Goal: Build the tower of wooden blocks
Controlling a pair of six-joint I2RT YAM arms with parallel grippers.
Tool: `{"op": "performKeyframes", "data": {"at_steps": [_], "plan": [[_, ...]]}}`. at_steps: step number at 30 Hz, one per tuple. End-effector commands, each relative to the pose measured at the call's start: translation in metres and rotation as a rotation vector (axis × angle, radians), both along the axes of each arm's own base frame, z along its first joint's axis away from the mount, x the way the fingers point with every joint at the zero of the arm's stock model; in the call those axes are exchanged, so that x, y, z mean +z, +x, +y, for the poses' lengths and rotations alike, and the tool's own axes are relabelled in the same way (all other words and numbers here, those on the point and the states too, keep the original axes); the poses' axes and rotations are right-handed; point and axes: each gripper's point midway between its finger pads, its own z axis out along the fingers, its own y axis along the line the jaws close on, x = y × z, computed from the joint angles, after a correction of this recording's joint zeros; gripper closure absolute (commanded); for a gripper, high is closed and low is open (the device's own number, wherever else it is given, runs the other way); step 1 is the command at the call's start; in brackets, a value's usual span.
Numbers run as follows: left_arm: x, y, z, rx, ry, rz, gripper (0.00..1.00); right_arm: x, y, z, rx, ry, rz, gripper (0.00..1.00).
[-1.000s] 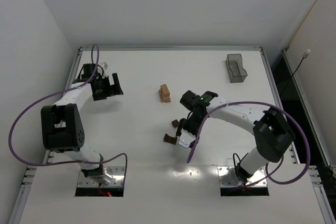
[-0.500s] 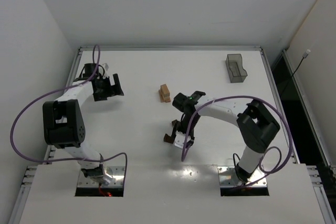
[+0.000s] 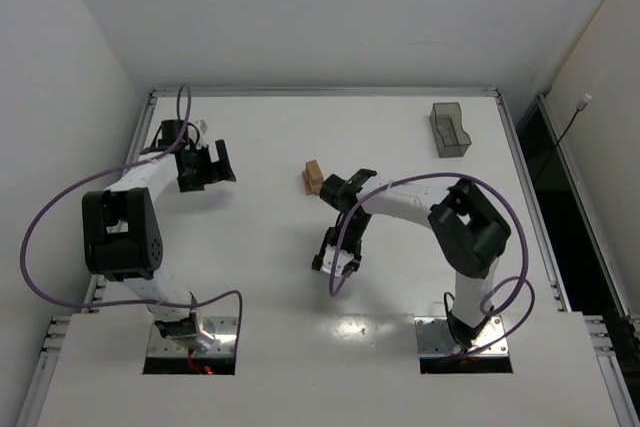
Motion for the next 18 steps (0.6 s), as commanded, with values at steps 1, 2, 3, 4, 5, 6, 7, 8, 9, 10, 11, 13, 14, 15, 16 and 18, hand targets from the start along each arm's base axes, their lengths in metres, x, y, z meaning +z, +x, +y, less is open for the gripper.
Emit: {"op": "performKeyframes", "data": {"at_steps": [1, 2, 3, 4, 5, 6, 7, 8, 9, 10, 11, 13, 14, 15, 16, 18], "plan": [[0.008, 0.013, 0.003, -0.002, -0.005, -0.032, 0.02, 0.009, -0.005, 0.009, 0.041, 0.032, 0.011, 0.61], [0.008, 0.013, 0.003, -0.002, -0.005, -0.032, 0.02, 0.006, -0.005, 0.009, 0.041, 0.025, 0.018, 0.61], [0.008, 0.013, 0.004, 0.003, 0.002, -0.031, 0.02, 0.005, -0.004, 0.007, 0.042, 0.017, 0.011, 0.62], [0.011, 0.016, 0.005, 0.003, 0.004, -0.04, 0.02, 0.005, -0.004, 0.007, 0.042, 0.017, 0.011, 0.62], [0.008, 0.015, 0.005, 0.003, 0.002, -0.031, 0.02, 0.005, -0.004, 0.007, 0.042, 0.017, 0.011, 0.64], [0.008, 0.015, 0.005, 0.003, 0.002, -0.031, 0.02, 0.001, -0.004, 0.006, 0.044, 0.003, 0.012, 0.65], [0.008, 0.015, 0.005, 0.003, 0.002, -0.031, 0.02, 0.001, -0.005, 0.009, 0.053, 0.009, 0.005, 0.66], [0.008, 0.015, 0.005, 0.003, 0.002, -0.031, 0.02, -0.002, -0.006, 0.008, 0.053, 0.003, 0.012, 0.66], [0.008, 0.015, 0.005, 0.003, 0.002, -0.031, 0.02, -0.003, -0.004, 0.007, 0.054, -0.005, 0.004, 0.66], [0.008, 0.015, 0.005, 0.003, 0.002, -0.031, 0.02, -0.003, -0.007, 0.008, 0.063, -0.005, 0.004, 0.66], [0.008, 0.015, 0.005, 0.003, 0.002, -0.031, 0.02, -0.003, -0.007, 0.008, 0.064, -0.005, 0.004, 0.66], [0.008, 0.015, 0.005, 0.003, 0.002, -0.031, 0.02, -0.001, -0.004, 0.009, 0.065, -0.005, -0.009, 0.68], [0.004, 0.015, 0.005, 0.003, 0.001, -0.022, 0.02, -0.004, -0.005, 0.009, 0.065, -0.011, -0.003, 0.68], [0.004, 0.015, 0.005, 0.003, 0.001, -0.022, 0.02, -0.004, -0.005, 0.009, 0.065, -0.011, -0.002, 0.68], [0.007, 0.018, 0.005, 0.003, 0.002, -0.031, 0.02, -0.004, -0.005, 0.009, 0.065, -0.011, -0.002, 0.68], [0.004, 0.017, 0.005, 0.003, 0.001, -0.022, 0.02, -0.006, -0.006, 0.012, 0.067, -0.017, 0.002, 0.69]]}}
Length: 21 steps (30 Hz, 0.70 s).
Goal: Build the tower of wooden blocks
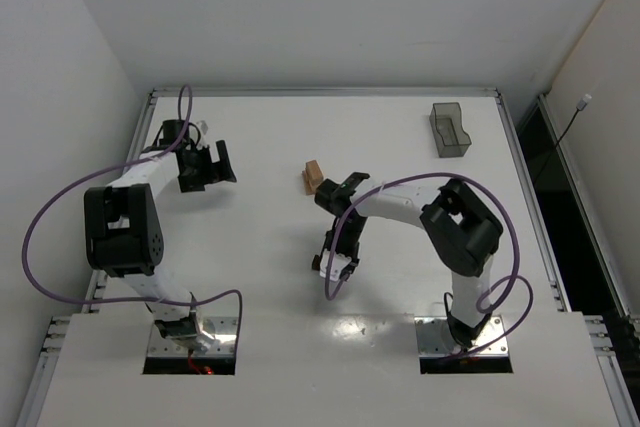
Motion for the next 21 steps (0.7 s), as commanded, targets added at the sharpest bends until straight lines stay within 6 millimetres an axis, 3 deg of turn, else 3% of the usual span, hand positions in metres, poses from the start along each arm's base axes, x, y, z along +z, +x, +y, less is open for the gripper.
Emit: {"op": "performKeyframes", "data": {"at_steps": [1, 8, 18, 21], "plan": [[0.01, 0.014, 0.004, 0.002, 0.003, -0.039, 0.02, 0.006, 0.0, 0.011, 0.034, 0.028, 0.001, 0.72], [0.01, 0.014, 0.004, 0.002, 0.003, -0.039, 0.02, 0.0, -0.002, 0.016, 0.034, -0.014, -0.006, 0.75], [0.01, 0.014, 0.006, 0.007, 0.01, -0.039, 0.02, -0.009, 0.002, 0.014, 0.009, -0.09, -0.047, 1.0], [0.016, 0.013, 0.006, 0.007, 0.012, -0.052, 0.02, -0.01, 0.002, 0.012, -0.016, -0.113, -0.046, 1.0]]}}
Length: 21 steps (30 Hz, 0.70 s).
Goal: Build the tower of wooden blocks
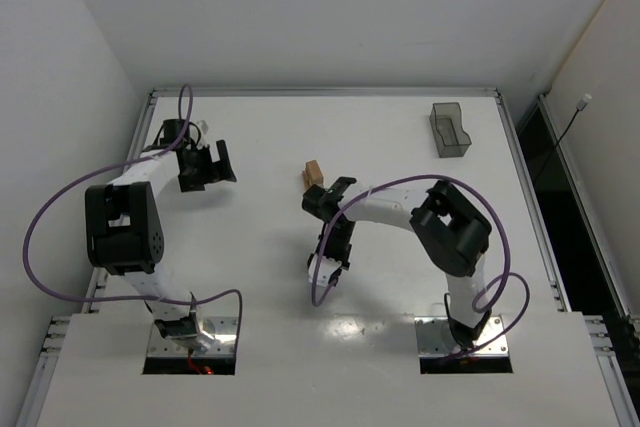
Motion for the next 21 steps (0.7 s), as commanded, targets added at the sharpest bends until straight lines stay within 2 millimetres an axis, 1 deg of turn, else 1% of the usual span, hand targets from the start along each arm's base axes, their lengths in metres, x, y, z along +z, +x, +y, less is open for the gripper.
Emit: {"op": "performKeyframes", "data": {"at_steps": [1, 2, 3, 4, 5, 6, 7, 8, 9, 10, 11, 12, 13, 14, 15, 16, 17, 18, 19, 20, 21], "plan": [[0.014, 0.007, 0.004, 0.005, 0.008, -0.047, 0.02, 0.004, 0.007, 0.005, -0.048, -0.018, 0.0, 1.0], [0.019, 0.007, 0.003, 0.0, 0.002, -0.058, 0.02, 0.008, 0.007, 0.007, -0.062, -0.019, 0.013, 1.0], [0.018, 0.005, 0.003, 0.0, 0.002, -0.057, 0.02, 0.019, 0.007, 0.014, -0.084, -0.008, 0.034, 1.0], [0.019, 0.007, 0.003, 0.0, 0.003, -0.066, 0.02, 0.027, 0.009, 0.016, -0.151, -0.017, 0.063, 1.0], [0.027, 0.005, 0.001, -0.006, -0.004, -0.085, 0.02, 0.036, 0.008, 0.024, -0.198, 0.009, 0.123, 1.0], [0.028, 0.003, 0.001, -0.006, -0.003, -0.096, 0.02, 0.055, 0.01, 0.035, -0.226, 0.034, 0.151, 1.0], [0.029, 0.001, 0.0, -0.006, -0.002, -0.101, 0.02, 0.063, 0.012, 0.038, -0.309, 0.019, 0.211, 1.0], [0.028, -0.004, 0.0, -0.006, -0.002, -0.105, 0.02, 0.079, 0.011, 0.045, -0.356, 0.058, 0.291, 1.0], [0.031, -0.004, -0.001, 0.002, -0.005, -0.123, 0.02, 0.096, 0.017, 0.055, -0.385, 0.092, 0.328, 1.0], [0.041, -0.007, -0.001, 0.002, -0.001, -0.158, 0.02, 0.104, 0.014, 0.056, -0.424, 0.078, 0.395, 1.0], [0.046, -0.01, -0.002, 0.01, -0.005, -0.177, 0.02, 0.122, 0.013, 0.061, -0.496, 0.097, 0.507, 1.0], [0.043, -0.017, -0.001, 0.025, 0.001, -0.189, 0.02, 0.133, 0.016, 0.066, -0.53, 0.113, 0.564, 1.0], [0.048, -0.02, 0.0, 0.031, 0.012, -0.213, 0.02, 0.14, 0.015, 0.066, -0.565, 0.105, 0.632, 1.0], [0.058, -0.03, 0.0, 0.048, 0.014, -0.256, 0.02, 0.158, 0.016, 0.07, -0.609, 0.129, 0.74, 1.0], [0.064, -0.031, 0.003, 0.06, 0.032, -0.291, 0.02, 0.168, 0.017, 0.071, -0.634, 0.133, 0.796, 1.0], [0.07, -0.034, 0.004, 0.066, 0.041, -0.32, 0.02, 0.179, 0.015, 0.075, -0.652, 0.144, 0.895, 1.0], [0.075, -0.039, 0.004, 0.066, 0.043, -0.338, 0.02, 0.186, 0.017, 0.075, -0.683, 0.126, 0.961, 1.0], [0.088, -0.042, 0.003, 0.066, 0.047, -0.387, 0.01, 0.196, 0.025, 0.075, -0.701, 0.143, 1.001, 1.0], [0.091, -0.045, -0.004, 0.03, 0.025, -0.393, 0.01, 0.207, 0.028, 0.077, -0.709, 0.16, 1.072, 1.0], [0.096, -0.046, -0.008, -0.033, 0.029, -0.397, 0.01, 0.206, 0.033, 0.077, -0.724, 0.16, 1.101, 1.0], [0.104, -0.047, -0.014, -0.08, 0.021, -0.407, 0.01, 0.219, 0.038, 0.07, -0.797, 0.094, 1.175, 1.0]]}}
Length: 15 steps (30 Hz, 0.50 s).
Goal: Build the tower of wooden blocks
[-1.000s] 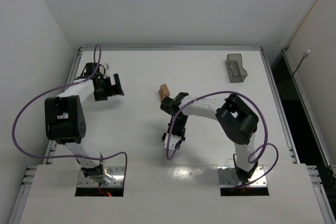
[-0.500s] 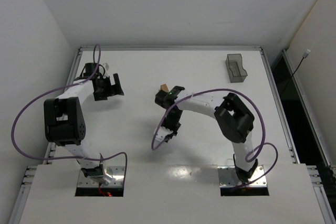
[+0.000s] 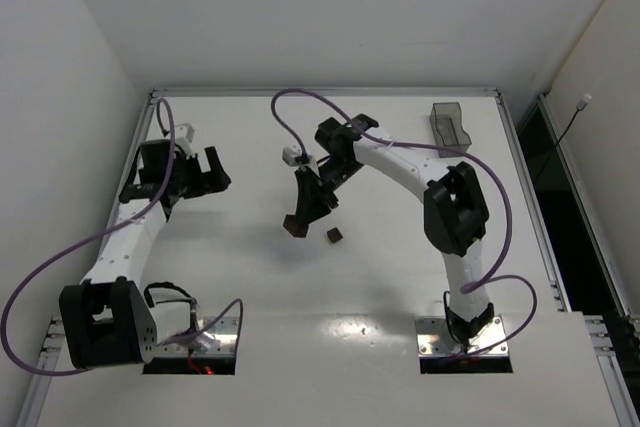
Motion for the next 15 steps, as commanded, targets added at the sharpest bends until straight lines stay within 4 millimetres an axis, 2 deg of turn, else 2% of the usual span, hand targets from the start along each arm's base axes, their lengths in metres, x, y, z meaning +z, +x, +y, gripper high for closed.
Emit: {"op": "performKeyframes", "data": {"at_steps": [1, 2, 3, 5, 6, 9, 10, 11, 12, 15], "plan": [[0.045, 0.006, -0.023, -0.196, -0.026, -0.116, 0.01, 0.064, 0.002, 0.004, -0.083, 0.085, 0.387, 1.0], [0.052, 0.004, -0.027, -0.278, 0.007, -0.137, 0.01, 0.066, 0.012, 0.005, -0.082, 0.118, 0.378, 1.0], [0.063, 0.003, -0.039, -0.343, -0.007, -0.161, 0.01, 0.073, 0.02, -0.001, -0.111, 0.068, 0.474, 1.0], [0.067, -0.005, -0.051, -0.405, -0.009, -0.142, 0.01, 0.077, 0.03, -0.004, -0.127, 0.066, 0.479, 1.0], [0.065, -0.008, -0.055, -0.421, -0.006, -0.134, 0.01, 0.084, 0.036, -0.011, -0.15, 0.052, 0.502, 1.0], [0.081, -0.009, -0.067, -0.431, 0.022, -0.182, 0.01, 0.09, 0.045, -0.019, -0.182, 0.034, 0.533, 1.0], [0.08, -0.011, -0.065, -0.402, 0.055, -0.198, 0.01, 0.096, 0.052, -0.024, -0.2, 0.045, 0.524, 1.0], [0.093, -0.011, -0.078, -0.426, 0.086, -0.266, 0.01, 0.103, 0.055, -0.029, -0.211, 0.054, 0.513, 1.0], [0.11, -0.016, -0.081, -0.438, 0.136, -0.342, 0.01, 0.106, 0.062, -0.031, -0.223, 0.046, 0.525, 1.0], [0.122, -0.023, -0.099, -0.461, 0.232, -0.414, 0.01, 0.121, 0.084, -0.048, -0.276, 0.069, 0.499, 1.0]]}}
